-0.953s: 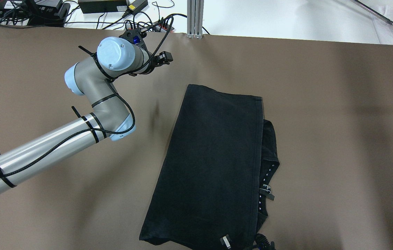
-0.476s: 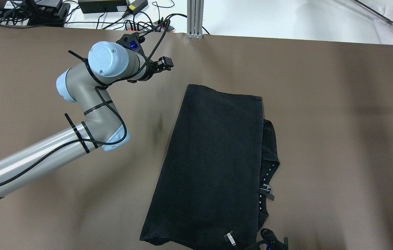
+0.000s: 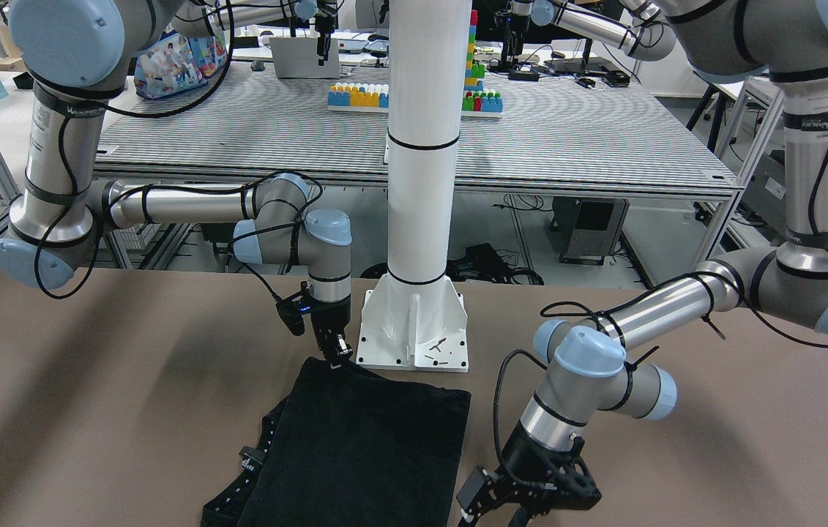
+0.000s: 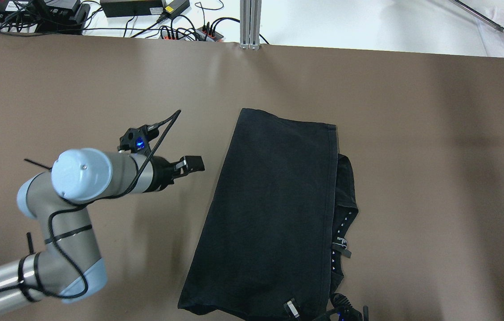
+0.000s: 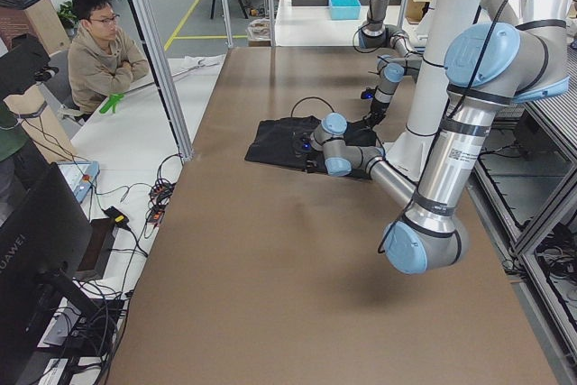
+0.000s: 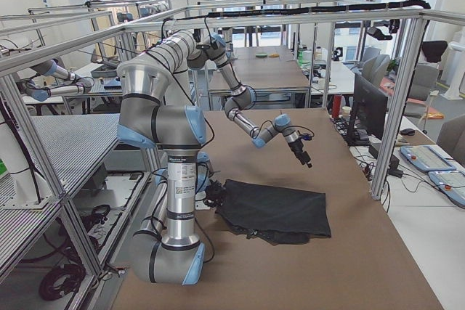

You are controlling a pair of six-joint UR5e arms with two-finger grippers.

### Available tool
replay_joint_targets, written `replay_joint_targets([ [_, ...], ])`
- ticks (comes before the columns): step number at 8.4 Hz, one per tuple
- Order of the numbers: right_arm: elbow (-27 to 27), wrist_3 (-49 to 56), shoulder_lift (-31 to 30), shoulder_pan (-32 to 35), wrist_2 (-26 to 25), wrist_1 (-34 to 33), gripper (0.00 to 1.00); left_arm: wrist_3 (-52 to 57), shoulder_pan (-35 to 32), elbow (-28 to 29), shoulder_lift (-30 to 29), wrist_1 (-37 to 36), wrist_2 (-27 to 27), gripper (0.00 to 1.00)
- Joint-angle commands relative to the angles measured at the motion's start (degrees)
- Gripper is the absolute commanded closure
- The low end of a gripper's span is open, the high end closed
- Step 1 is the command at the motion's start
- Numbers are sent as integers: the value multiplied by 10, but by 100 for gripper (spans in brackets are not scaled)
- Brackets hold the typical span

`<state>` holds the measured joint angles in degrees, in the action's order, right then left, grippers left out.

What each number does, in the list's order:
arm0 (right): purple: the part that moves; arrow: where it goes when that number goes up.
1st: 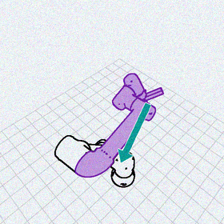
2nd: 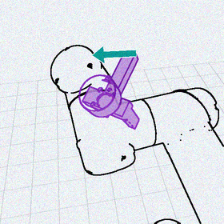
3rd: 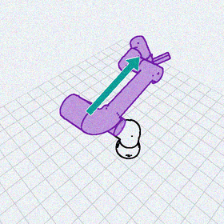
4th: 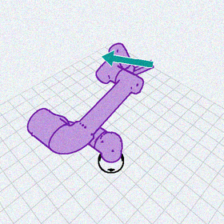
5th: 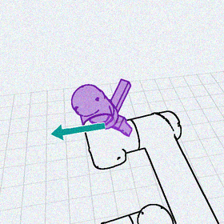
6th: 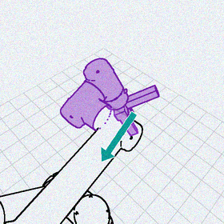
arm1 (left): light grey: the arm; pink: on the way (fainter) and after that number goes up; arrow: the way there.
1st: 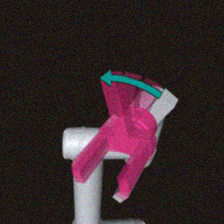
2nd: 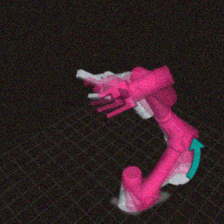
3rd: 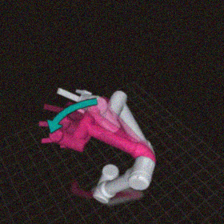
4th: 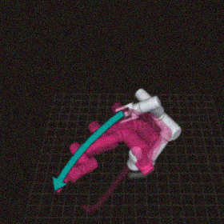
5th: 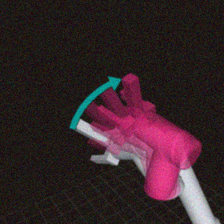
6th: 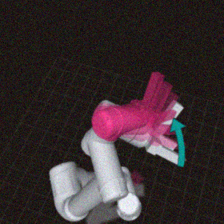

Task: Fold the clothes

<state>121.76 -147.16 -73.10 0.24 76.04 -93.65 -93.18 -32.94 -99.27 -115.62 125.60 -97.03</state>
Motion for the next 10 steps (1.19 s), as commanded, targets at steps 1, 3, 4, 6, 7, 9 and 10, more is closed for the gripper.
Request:
replay_joint_targets([
  [1, -2, 1, -4, -2, 0, -1, 100, -72, 93, -67, 98, 51, 47, 0],
  [3, -2, 1, -2, -3, 0, -1, 100, -117, 179, -68, 105, 71, 118, 7],
  [4, -2, 1, -1, -3, 0, -1, 100, -125, 212, -65, 106, 71, 145, 14],
  [6, -3, 1, -2, -3, 0, -1, 100, -140, 243, -65, 113, 71, 166, 26],
  [7, -4, 1, -2, -2, 0, -2, 100, -148, 259, -66, 113, 72, 183, 30],
  [9, -5, 2, -3, -1, 0, -2, 100, -150, 271, -66, 114, 71, 200, 36],
  [10, -5, 2, -2, 0, 0, -2, 100, -150, 271, -66, 115, 71, 200, 36],
])
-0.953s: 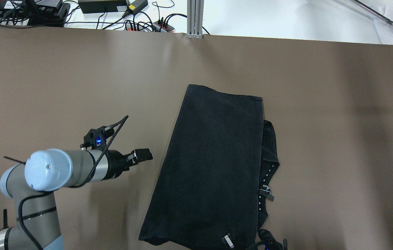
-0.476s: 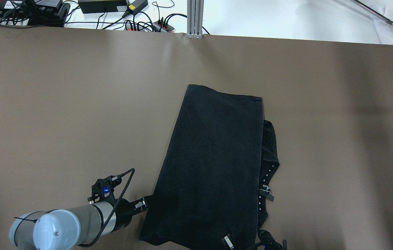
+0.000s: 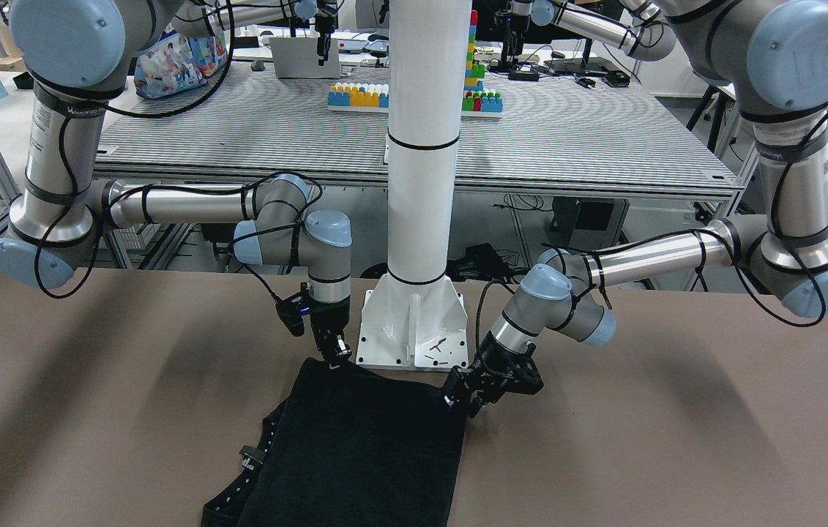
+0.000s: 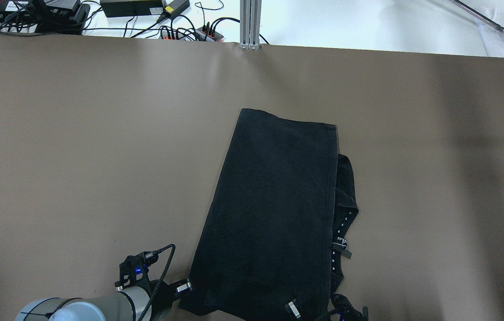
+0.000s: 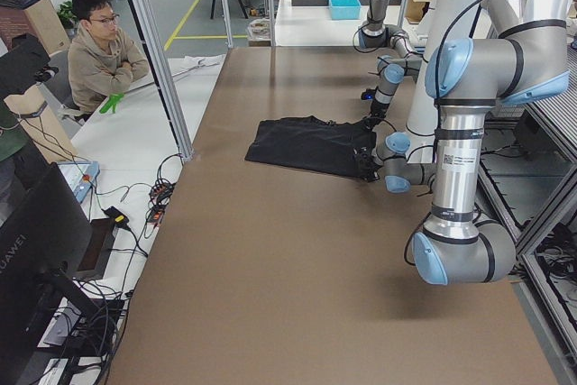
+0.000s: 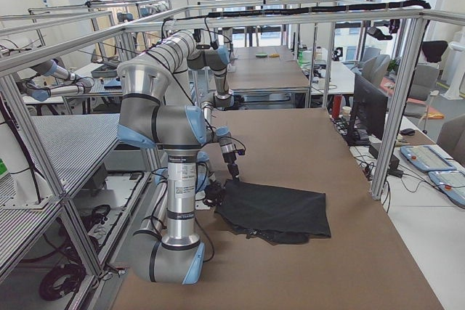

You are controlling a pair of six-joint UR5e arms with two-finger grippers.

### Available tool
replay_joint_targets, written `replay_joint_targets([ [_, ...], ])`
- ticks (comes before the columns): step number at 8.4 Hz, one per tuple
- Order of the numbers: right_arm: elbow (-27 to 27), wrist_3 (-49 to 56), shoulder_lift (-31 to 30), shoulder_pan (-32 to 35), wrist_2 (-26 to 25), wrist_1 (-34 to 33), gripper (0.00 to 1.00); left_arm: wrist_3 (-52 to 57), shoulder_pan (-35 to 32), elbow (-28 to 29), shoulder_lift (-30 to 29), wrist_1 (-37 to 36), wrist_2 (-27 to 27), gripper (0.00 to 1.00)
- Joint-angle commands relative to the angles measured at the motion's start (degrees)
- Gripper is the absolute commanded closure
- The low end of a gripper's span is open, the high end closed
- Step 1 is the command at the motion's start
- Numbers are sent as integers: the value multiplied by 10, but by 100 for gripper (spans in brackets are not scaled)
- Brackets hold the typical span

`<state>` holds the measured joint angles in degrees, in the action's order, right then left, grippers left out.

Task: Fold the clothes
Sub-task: 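Lower both grippers to the shirt end nearest the robot and grasp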

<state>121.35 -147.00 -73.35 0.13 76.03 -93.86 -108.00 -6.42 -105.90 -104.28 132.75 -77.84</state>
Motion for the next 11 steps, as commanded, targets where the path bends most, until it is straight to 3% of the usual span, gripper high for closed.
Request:
replay_joint_targets([
  [1, -1, 1, 0, 1, -1, 0, 100, -2, 9, 0, 15, 1, 8, 35],
  [4, -2, 1, 0, 3, -1, 0, 100, -2, 11, -2, 18, 0, 8, 35],
  [5, -2, 1, 0, 4, -2, 0, 100, -3, 11, -3, 18, 1, 8, 45],
  [6, -2, 1, 0, 5, -3, 0, 100, -3, 12, -2, 18, 1, 8, 63],
  [7, -2, 1, 0, 7, -3, 0, 100, -3, 15, -3, 18, 1, 8, 68],
  [11, -2, 17, 0, 17, -3, 0, 100, -9, 32, -12, 19, 0, 23, 67],
])
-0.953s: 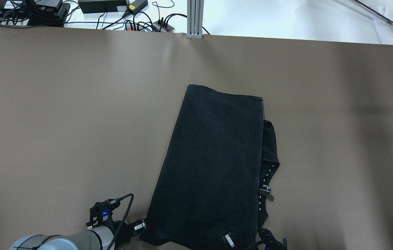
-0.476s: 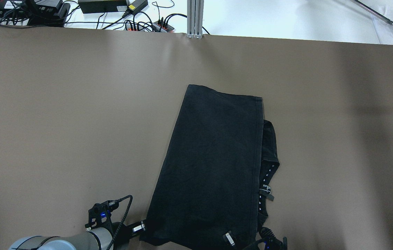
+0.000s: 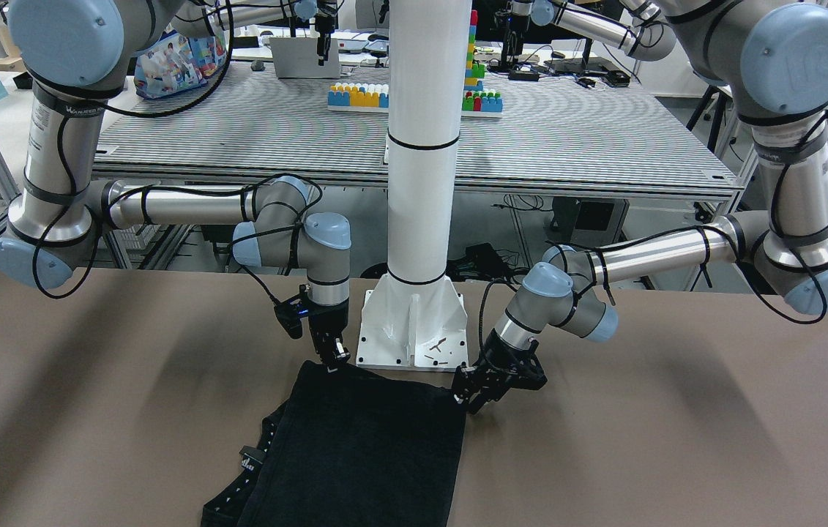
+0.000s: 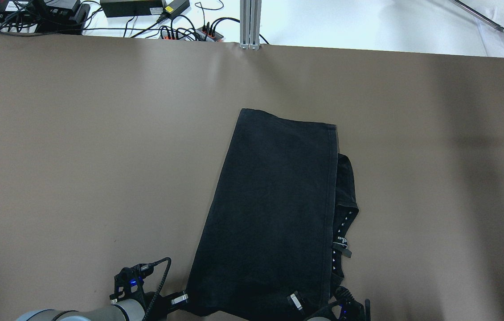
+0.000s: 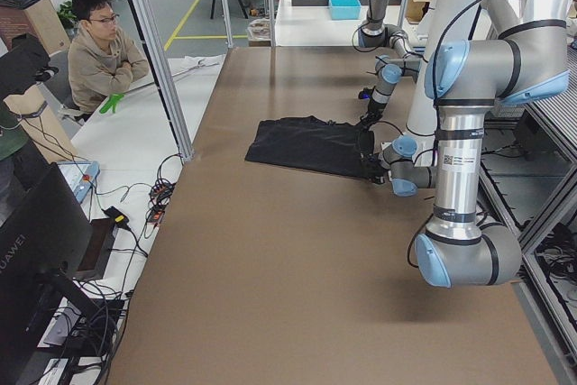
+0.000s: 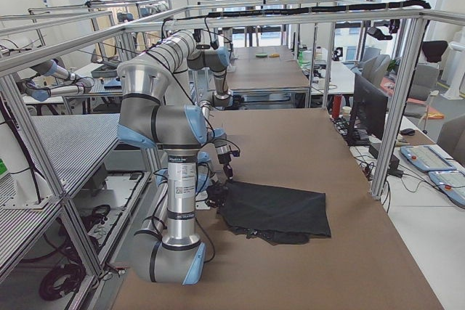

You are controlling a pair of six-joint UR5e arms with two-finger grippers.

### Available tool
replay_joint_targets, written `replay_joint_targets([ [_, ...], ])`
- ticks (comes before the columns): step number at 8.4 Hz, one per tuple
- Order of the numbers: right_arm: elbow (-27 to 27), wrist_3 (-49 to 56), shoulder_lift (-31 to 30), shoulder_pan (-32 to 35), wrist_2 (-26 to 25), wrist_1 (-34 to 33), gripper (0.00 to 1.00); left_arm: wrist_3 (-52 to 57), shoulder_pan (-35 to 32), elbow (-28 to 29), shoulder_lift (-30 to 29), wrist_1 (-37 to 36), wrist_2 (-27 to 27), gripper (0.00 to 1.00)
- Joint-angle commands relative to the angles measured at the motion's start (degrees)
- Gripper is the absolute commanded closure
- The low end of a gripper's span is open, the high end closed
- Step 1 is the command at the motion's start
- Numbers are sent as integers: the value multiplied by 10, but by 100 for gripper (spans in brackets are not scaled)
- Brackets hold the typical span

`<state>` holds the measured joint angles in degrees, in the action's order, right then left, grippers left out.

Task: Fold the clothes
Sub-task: 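Lower both grippers to the shirt end nearest the robot and grasp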

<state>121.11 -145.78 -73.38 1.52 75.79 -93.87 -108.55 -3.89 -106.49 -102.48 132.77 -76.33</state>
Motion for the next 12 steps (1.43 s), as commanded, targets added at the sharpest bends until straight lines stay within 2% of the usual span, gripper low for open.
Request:
replay_joint_targets([
  [1, 0, 7, 1, 6, 1, 0, 100, -4, 7, -7, 0, -1, 9, 71],
  [2, 0, 7, 1, 6, 1, 0, 100, -4, 8, -17, 7, -1, 7, 100],
  [5, 7, 8, 0, 8, 1, 1, 100, -3, 8, -31, 8, 0, 1, 100],
  [8, 65, 72, -16, 13, 3, 1, 100, -28, 5, -132, 31, -8, 3, 100],
  [10, 88, 76, -41, 14, 15, 1, 100, -53, 5, -138, 31, -8, 8, 100],
  [12, 117, 90, -70, 14, 42, 3, 100, -71, 8, -168, 47, -12, 22, 100],
])
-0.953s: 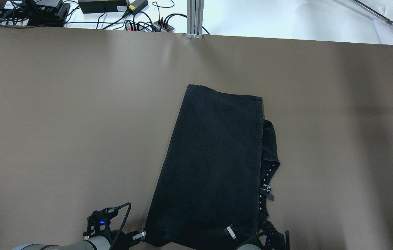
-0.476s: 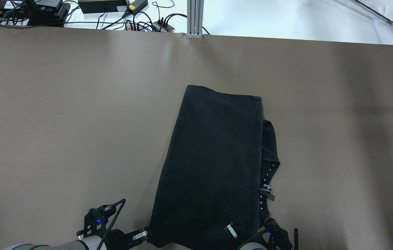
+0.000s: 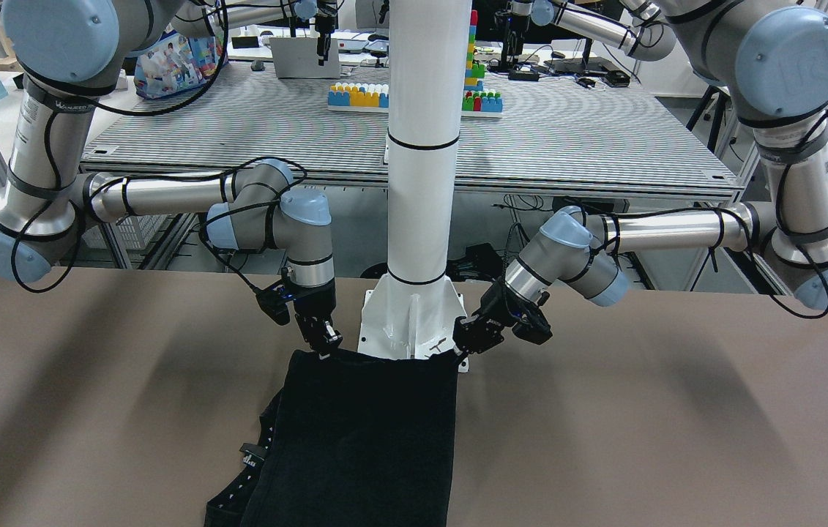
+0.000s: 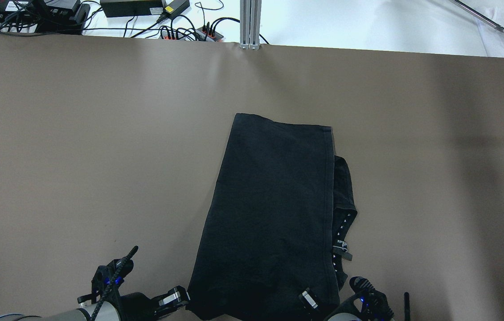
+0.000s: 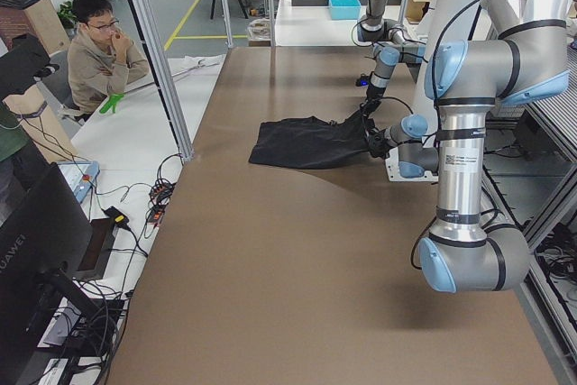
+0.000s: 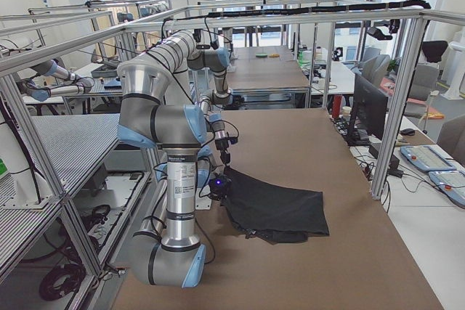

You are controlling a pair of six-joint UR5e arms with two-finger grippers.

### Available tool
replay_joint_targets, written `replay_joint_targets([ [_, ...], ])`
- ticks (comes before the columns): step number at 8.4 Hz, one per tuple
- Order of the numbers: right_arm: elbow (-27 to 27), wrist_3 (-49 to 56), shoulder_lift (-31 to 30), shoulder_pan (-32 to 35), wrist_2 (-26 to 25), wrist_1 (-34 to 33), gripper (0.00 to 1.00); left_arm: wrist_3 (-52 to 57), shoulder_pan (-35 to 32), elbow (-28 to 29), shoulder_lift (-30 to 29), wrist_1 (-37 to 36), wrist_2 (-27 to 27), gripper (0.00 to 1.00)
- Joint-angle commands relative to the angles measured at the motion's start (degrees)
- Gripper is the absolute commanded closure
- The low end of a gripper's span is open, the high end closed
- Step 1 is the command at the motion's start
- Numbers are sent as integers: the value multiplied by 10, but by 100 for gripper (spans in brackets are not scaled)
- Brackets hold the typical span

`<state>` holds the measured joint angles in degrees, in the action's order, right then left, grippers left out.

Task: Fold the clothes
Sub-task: 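Lower both grippers to the shirt end nearest the robot and grasp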

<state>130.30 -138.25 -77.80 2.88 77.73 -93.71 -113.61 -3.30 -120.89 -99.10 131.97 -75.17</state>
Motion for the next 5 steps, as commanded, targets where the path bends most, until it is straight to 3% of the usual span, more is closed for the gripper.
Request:
replay_joint_targets([
  [1, 31, 20, -31, 0, 29, 2, 100, -25, 3, -25, 14, -4, 15, 100],
  [3, 70, 25, -65, 0, 48, 2, 100, -35, 15, -43, 13, -9, 24, 100],
  [5, 77, 27, -61, 1, 59, 2, 100, -29, 15, -37, -5, -17, 16, 100],
])
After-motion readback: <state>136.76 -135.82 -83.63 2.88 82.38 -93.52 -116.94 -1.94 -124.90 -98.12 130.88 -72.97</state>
